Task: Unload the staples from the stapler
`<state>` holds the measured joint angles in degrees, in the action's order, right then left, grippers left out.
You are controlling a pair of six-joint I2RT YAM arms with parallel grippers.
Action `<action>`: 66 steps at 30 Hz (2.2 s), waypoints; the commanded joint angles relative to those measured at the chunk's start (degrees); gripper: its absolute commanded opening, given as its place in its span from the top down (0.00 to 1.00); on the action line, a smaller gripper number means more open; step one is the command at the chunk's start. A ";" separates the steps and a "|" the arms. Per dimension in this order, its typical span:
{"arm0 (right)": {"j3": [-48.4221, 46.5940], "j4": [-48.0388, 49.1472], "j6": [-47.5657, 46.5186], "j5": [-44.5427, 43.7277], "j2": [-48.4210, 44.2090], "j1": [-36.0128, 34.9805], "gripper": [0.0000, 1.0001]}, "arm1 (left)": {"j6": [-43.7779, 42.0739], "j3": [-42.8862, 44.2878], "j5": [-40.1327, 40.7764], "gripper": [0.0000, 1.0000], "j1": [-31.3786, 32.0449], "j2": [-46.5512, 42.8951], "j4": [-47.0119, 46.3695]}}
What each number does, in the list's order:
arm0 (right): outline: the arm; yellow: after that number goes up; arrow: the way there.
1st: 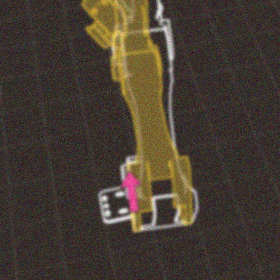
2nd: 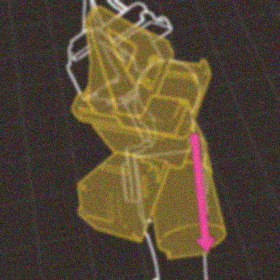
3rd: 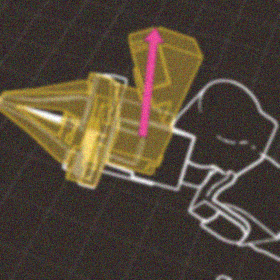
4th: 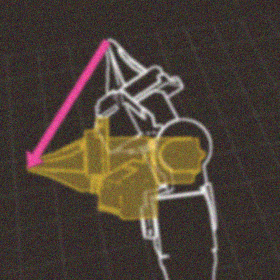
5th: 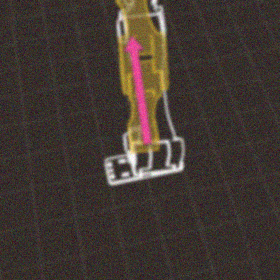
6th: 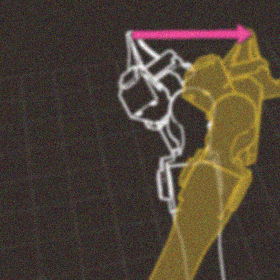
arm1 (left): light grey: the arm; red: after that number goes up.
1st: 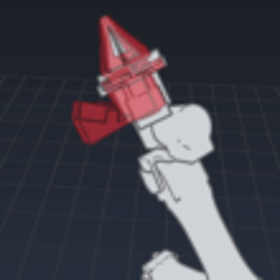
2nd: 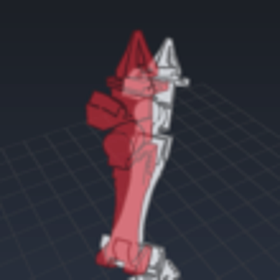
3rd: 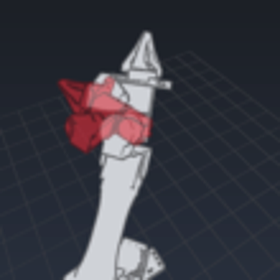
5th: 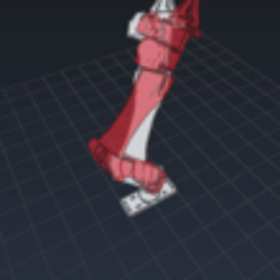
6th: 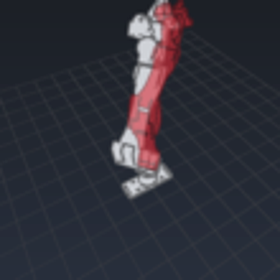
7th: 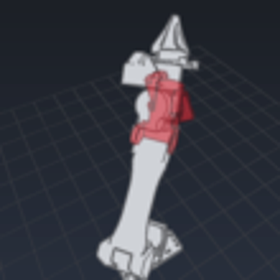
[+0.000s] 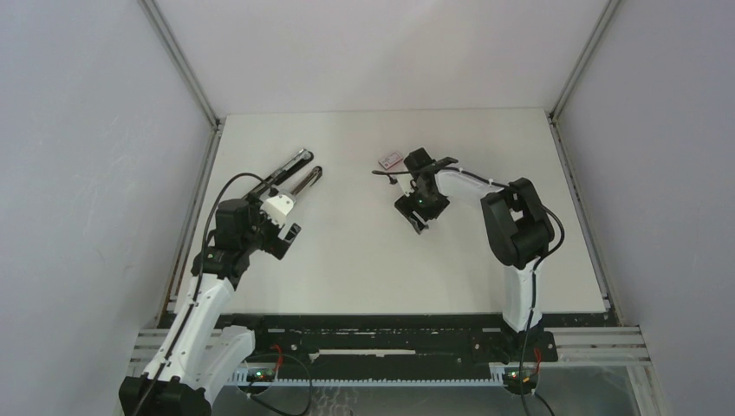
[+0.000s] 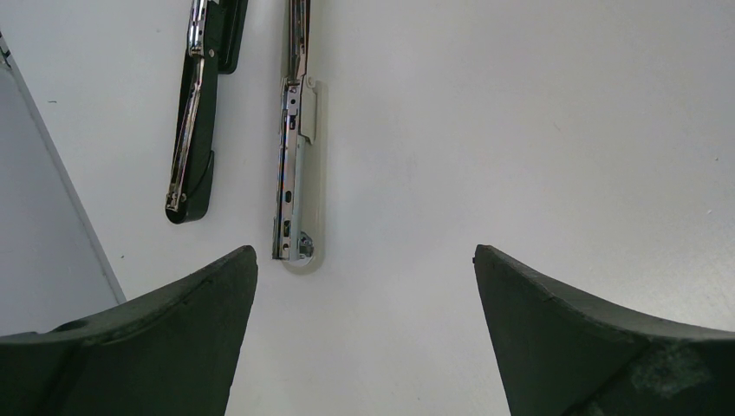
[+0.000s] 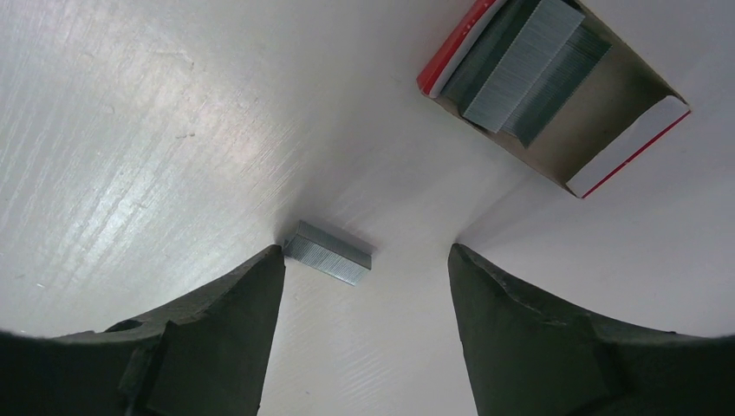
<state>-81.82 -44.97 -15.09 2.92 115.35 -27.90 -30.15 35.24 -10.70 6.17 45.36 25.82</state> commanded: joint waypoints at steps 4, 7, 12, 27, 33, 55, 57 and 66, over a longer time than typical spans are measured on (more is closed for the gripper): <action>2.89 1.73 -6.93 1.21 -1.41 -0.36 0.35 | -0.47 -0.81 -0.14 0.00 -0.30 -0.57 -1.50; 3.11 2.05 -8.13 2.04 -1.38 -0.14 0.40 | -0.48 -0.80 -0.18 0.00 -0.29 -0.68 -1.48; 3.25 2.10 -9.35 3.52 -1.64 0.14 0.48 | -0.53 -0.85 -0.24 0.00 -0.31 -0.63 -1.48; 4.35 1.47 -10.82 7.02 -2.93 0.54 0.65 | -0.52 -0.80 -0.25 0.00 -0.31 -0.46 -1.52; 4.37 1.55 -10.97 8.50 -3.41 0.40 0.68 | -0.59 -0.88 -0.29 0.00 -0.32 -0.74 -1.52; 4.38 4.37 -10.03 7.42 -3.48 -0.62 0.69 | -0.61 -0.97 -0.33 0.00 -0.31 -1.02 -1.50; 4.38 4.69 -9.96 7.22 -3.53 -0.68 0.67 | -0.61 -0.98 -0.36 0.00 -0.34 -1.13 -1.48; 4.36 4.92 -9.84 7.48 -3.55 -0.75 0.71 | -0.59 -1.05 -0.31 0.00 -0.30 -1.26 -1.49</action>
<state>-78.28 -41.58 -25.54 10.07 113.01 -28.34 -30.15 35.24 -10.70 6.17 45.21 25.85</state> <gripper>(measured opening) 0.311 0.996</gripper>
